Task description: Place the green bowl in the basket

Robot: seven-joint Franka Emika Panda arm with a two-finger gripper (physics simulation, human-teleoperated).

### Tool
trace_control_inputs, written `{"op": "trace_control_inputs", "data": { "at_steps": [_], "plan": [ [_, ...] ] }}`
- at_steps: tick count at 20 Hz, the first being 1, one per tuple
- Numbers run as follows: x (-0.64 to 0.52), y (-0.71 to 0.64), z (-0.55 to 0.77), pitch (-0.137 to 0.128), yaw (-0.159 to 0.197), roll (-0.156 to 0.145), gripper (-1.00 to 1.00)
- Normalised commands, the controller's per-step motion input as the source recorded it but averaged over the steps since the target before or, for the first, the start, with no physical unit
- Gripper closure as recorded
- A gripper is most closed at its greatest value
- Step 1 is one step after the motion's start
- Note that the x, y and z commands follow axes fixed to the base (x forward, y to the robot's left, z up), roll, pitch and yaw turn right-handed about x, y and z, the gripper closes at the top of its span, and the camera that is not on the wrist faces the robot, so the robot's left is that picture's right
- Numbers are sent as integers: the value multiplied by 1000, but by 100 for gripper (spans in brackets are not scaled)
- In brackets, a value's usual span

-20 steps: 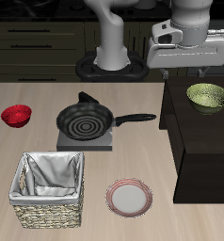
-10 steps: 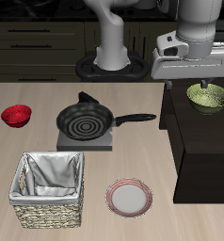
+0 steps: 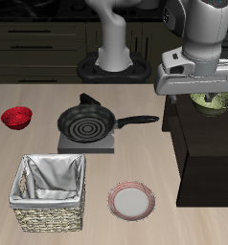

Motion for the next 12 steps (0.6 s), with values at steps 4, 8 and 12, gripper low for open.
{"op": "trace_control_inputs", "data": {
  "at_steps": [4, 8, 12],
  "plan": [
    [8, 92, -279, 56, 21, 22, -100],
    [-160, 165, -144, 15, 50, 134, 100],
    [-124, -50, 55, -24, 15, 14, 100]
  ]
}}
